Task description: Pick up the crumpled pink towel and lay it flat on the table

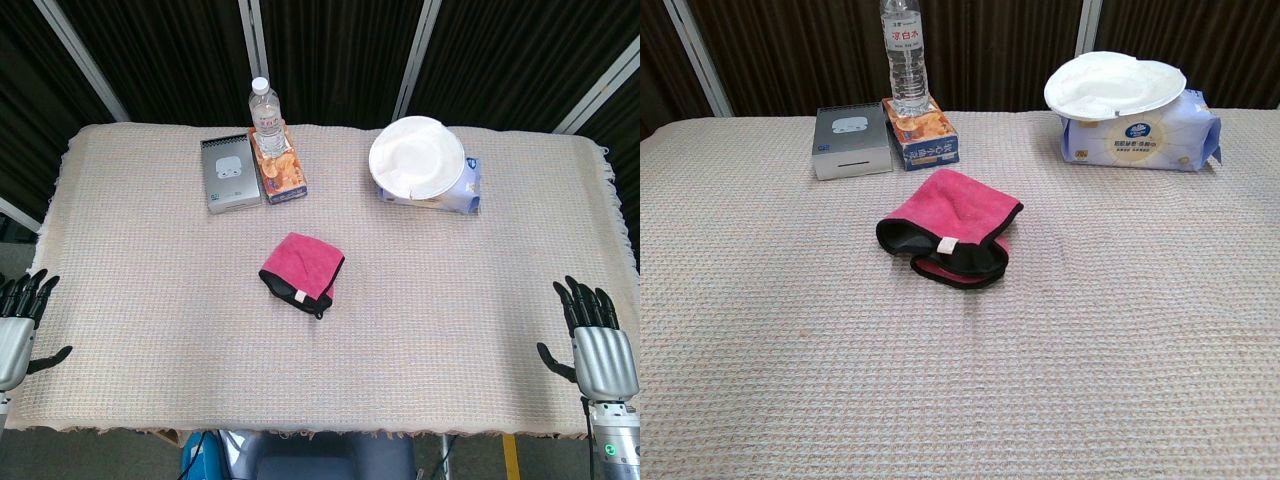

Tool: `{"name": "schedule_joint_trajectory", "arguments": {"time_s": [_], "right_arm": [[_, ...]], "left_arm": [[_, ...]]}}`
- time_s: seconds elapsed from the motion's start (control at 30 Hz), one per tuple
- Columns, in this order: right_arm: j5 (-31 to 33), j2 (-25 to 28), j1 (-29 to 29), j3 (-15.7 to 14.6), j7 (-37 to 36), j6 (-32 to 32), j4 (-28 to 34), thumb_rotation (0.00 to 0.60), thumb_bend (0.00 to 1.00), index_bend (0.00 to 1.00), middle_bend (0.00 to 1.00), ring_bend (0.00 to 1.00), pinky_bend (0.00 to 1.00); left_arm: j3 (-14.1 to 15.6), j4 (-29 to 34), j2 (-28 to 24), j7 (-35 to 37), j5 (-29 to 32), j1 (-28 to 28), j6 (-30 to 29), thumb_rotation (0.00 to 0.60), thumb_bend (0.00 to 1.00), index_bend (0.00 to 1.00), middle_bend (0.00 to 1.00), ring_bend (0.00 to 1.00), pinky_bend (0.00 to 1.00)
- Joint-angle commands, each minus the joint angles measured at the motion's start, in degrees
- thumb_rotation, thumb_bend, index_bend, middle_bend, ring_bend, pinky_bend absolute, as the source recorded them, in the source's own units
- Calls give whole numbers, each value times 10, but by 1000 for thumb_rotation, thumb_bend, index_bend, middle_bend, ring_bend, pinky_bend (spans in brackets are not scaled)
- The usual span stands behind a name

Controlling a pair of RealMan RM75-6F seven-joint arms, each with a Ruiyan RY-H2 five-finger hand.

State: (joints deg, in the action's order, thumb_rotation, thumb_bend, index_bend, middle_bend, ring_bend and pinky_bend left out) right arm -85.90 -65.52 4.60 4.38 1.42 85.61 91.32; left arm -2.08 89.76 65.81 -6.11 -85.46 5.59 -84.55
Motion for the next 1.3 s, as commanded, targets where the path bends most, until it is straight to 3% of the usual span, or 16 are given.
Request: {"name": "schedule_joint_trajectory", "arguments": {"time_s": [0.03, 0.53, 0.87, 1.1, 1.3], "right_arm": [[2, 1, 0, 0, 0, -1, -1, 600, 274, 0, 0, 0, 0], [-7, -1, 1, -1, -4, 2, -1, 600, 274, 0, 0, 0, 0], [-30, -12, 13, 4, -28, 8, -32, 600, 273, 0, 0, 0, 0], [-62, -25, 61, 18, -45, -23, -54, 600, 273, 1, 0, 0, 0], [-80, -41, 132, 39, -40, -91, -25, 600, 273, 1, 0, 0, 0]], "left_arm": [[0, 1, 0, -1, -2, 0, -1, 600, 0, 0, 0, 0, 9], [1, 1, 1, -4, -2, 1, -1, 600, 0, 0, 0, 0, 9], [-1, 1, -1, 6, -1, 0, -3, 600, 0, 0, 0, 0, 9], [-4, 1, 2, -4, 5, 0, -2, 600, 0, 0, 0, 0, 9], [-6, -1, 7, -13, 11, 3, 2, 600, 0, 0, 0, 0, 9]]}}
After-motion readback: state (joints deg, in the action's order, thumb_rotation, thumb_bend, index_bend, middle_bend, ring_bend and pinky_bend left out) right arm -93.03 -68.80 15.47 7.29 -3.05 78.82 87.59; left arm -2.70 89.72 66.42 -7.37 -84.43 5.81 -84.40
